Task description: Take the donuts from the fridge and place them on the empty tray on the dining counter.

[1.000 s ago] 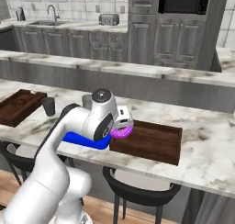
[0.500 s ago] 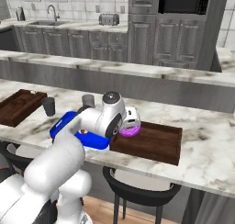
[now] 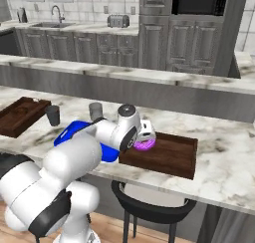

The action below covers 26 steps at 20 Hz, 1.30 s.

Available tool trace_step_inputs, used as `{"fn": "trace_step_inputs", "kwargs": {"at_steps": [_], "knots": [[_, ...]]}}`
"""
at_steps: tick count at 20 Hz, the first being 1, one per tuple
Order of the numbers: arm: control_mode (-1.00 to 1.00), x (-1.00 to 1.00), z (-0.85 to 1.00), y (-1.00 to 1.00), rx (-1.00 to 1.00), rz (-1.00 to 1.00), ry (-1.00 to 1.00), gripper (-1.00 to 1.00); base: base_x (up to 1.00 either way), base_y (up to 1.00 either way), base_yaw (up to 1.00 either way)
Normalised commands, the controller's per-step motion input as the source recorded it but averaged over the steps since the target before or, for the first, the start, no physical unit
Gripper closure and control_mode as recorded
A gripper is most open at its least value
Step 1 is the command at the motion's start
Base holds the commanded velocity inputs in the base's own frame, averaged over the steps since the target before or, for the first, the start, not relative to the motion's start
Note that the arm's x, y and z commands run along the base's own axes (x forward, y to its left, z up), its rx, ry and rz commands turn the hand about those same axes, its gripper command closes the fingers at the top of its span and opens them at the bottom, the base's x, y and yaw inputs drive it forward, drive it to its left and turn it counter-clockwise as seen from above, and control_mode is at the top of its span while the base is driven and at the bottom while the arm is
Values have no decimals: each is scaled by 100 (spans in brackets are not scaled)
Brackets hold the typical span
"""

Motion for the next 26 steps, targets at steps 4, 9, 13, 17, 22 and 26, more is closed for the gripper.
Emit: {"fn": "trace_step_inputs", "kwargs": {"at_steps": [4,9,13,17,22,26], "knots": [[-100,18,-38,0,0,0,0,100,0,0,0],[-100,41,-24,0,0,0,0,100,0,0,0],[-100,41,-14,0,0,0,0,-100,0,0,0],[-100,23,-4,-7,0,0,0,-100,0,0,0],[-100,8,-1,-13,0,0,0,-100,0,0,0],[-100,-5,14,-6,0,0,0,-100,0,0,0]]}}
